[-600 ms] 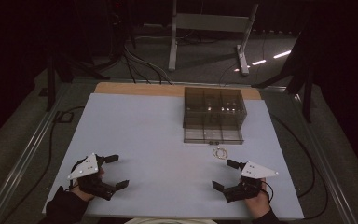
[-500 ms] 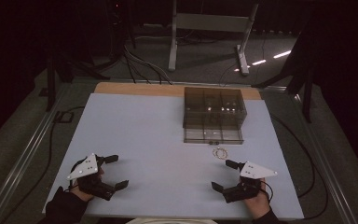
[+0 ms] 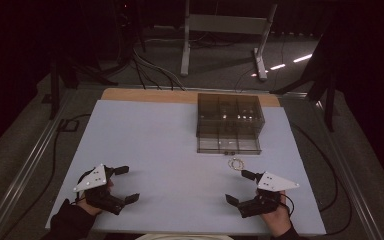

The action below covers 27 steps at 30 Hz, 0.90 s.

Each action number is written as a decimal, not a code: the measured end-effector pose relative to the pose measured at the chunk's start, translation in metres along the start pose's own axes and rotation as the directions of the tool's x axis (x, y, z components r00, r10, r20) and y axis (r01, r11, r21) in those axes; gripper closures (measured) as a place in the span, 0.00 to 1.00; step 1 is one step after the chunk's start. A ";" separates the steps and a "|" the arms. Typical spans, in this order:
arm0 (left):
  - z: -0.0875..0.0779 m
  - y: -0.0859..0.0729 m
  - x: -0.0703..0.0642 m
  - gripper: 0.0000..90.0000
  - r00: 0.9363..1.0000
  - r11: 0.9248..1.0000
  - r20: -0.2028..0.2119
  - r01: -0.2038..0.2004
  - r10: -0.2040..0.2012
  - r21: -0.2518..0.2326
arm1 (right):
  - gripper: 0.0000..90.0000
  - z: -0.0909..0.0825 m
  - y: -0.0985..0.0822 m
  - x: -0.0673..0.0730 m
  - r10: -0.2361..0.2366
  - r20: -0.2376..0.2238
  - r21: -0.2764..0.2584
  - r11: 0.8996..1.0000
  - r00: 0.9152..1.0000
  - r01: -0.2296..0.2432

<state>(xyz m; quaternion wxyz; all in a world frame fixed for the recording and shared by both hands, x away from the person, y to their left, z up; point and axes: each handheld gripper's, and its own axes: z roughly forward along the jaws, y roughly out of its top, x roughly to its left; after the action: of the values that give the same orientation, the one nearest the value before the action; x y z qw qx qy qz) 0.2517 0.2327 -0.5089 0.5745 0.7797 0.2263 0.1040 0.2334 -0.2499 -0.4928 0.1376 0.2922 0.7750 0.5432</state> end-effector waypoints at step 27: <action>0.003 0.003 0.001 0.00 1.000 1.000 0.013 0.007 -0.006 -0.013 | 0.00 0.003 0.044 -0.022 0.037 0.114 -0.049 0.998 0.993 -0.032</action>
<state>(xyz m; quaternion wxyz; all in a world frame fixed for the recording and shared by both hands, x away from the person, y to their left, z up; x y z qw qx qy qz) 0.2544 0.2298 -0.5076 0.5815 0.7757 0.2245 0.0986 0.2660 -0.2501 -0.4556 0.1794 0.3329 0.7477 0.5459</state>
